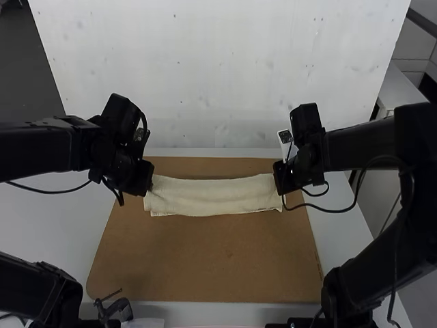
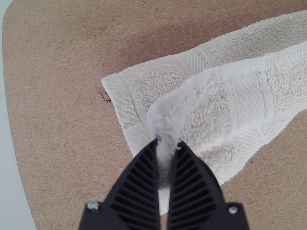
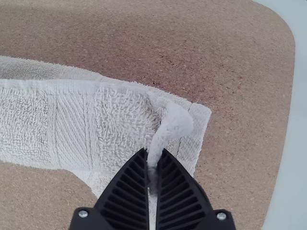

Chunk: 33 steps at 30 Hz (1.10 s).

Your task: Fold the towel.

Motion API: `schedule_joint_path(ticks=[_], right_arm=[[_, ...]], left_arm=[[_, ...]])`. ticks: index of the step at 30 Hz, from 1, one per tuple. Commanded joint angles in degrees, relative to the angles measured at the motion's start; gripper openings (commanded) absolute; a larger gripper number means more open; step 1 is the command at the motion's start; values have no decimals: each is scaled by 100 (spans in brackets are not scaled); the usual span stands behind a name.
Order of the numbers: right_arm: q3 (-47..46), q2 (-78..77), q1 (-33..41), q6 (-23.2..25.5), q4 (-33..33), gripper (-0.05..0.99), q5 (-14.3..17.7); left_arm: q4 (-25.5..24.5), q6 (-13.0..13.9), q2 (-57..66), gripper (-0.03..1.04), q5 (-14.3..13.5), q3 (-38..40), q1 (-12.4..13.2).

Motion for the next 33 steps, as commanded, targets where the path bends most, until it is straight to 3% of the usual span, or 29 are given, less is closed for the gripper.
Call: schedule_joint_path(ticks=[1, 11, 23, 33], right_arm=[[-62, 25, -135, -64, 178, 2, 7], [79, 676, -267, 33, 784, 2, 305], [123, 1177, -240, 182, 1144, 2, 367], [377, 1194, -284, 366, 1391, 2, 376]], left_arm=[[195, -51, 122, 2, -305, 13, -14], [784, 20, 1458, 2, -454, 426, 179], [1074, 178, 2398, 2, -542, 1138, 469], [1267, 231, 2592, 2, -542, 1235, 583]])
